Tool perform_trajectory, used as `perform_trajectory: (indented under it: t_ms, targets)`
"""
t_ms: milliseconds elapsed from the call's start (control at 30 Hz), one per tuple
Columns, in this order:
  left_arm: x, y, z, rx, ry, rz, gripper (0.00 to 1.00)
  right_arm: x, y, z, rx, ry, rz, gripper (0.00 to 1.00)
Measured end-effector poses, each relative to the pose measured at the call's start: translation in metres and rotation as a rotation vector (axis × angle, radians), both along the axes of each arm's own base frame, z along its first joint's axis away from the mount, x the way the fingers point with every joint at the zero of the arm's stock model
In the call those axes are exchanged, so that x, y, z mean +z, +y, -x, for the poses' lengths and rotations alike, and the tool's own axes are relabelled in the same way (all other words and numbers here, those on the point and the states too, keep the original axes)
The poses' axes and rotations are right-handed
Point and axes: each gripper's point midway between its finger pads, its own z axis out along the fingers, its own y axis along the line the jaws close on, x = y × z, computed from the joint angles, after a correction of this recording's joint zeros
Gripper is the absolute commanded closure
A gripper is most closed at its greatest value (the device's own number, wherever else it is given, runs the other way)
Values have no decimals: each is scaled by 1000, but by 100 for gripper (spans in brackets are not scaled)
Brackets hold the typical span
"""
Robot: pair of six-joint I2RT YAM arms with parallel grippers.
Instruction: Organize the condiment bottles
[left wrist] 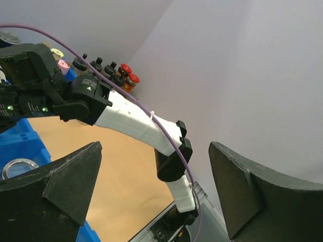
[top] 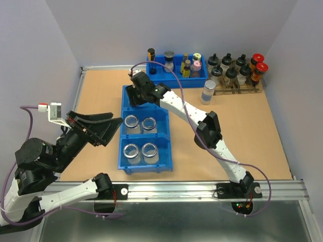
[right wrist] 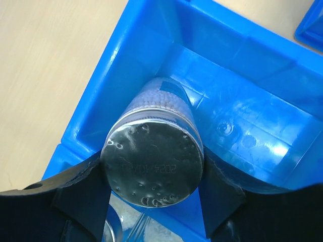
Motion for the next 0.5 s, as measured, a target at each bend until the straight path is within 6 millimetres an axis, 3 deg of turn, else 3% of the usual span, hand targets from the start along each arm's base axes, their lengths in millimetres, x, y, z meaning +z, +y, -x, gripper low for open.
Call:
perform_trajectory:
  t_ms: [67, 367, 500]
  targets:
    - [-2, 2, 1, 2, 1, -7, 1, 0, 2, -3, -6, -10, -6, 0]
    - [-7, 6, -1, 21, 7, -26, 1, 23, 20, -11, 12, -88, -89, 0]
    - [-7, 8, -2, 33, 6, -25, 1, 28, 16, -15, -10, -113, -78, 0]
